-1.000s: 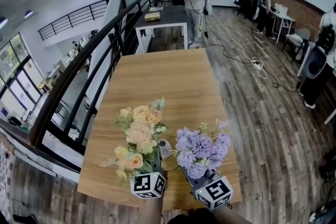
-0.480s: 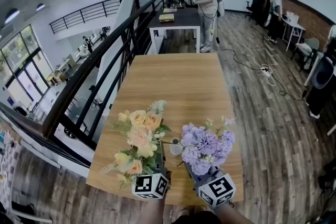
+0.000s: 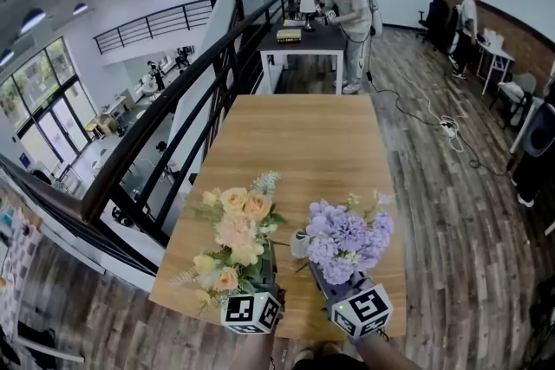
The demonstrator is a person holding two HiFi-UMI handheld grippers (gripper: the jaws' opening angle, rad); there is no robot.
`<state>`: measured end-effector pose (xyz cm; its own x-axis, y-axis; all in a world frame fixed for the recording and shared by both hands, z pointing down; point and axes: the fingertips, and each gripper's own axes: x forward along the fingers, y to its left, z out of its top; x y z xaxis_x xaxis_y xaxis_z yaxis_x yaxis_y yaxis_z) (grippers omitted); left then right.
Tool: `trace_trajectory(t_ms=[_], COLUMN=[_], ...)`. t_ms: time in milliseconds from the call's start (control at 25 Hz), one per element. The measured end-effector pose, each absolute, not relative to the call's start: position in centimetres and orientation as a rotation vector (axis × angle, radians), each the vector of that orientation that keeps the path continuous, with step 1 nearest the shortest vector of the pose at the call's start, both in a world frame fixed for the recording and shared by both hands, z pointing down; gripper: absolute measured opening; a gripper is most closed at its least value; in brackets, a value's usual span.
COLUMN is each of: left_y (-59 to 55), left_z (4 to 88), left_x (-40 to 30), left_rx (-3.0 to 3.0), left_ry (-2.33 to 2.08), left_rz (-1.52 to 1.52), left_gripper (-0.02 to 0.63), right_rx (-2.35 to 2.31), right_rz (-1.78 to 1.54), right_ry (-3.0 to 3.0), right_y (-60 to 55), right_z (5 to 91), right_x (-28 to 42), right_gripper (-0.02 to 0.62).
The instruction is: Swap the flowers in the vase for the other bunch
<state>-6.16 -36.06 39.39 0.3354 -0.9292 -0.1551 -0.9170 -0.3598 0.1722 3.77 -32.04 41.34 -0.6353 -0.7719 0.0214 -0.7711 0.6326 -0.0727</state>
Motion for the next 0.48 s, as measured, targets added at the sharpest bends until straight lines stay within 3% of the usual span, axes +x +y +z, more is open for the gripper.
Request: trace_trajectory(t_ms=[480], left_y=[-35.57], left_z=[40.47], left_x=[-7.18], left_rx=[2.508], left_ry=[-1.749], left_rz=[-0.313], left_gripper=[0.037], right_rx=[-1.339], right_rz=[-0.111], right_ry=[2.823], right_y=[-32.80], right_z=[41.13], right_x=[3.13], right_gripper=[0.061])
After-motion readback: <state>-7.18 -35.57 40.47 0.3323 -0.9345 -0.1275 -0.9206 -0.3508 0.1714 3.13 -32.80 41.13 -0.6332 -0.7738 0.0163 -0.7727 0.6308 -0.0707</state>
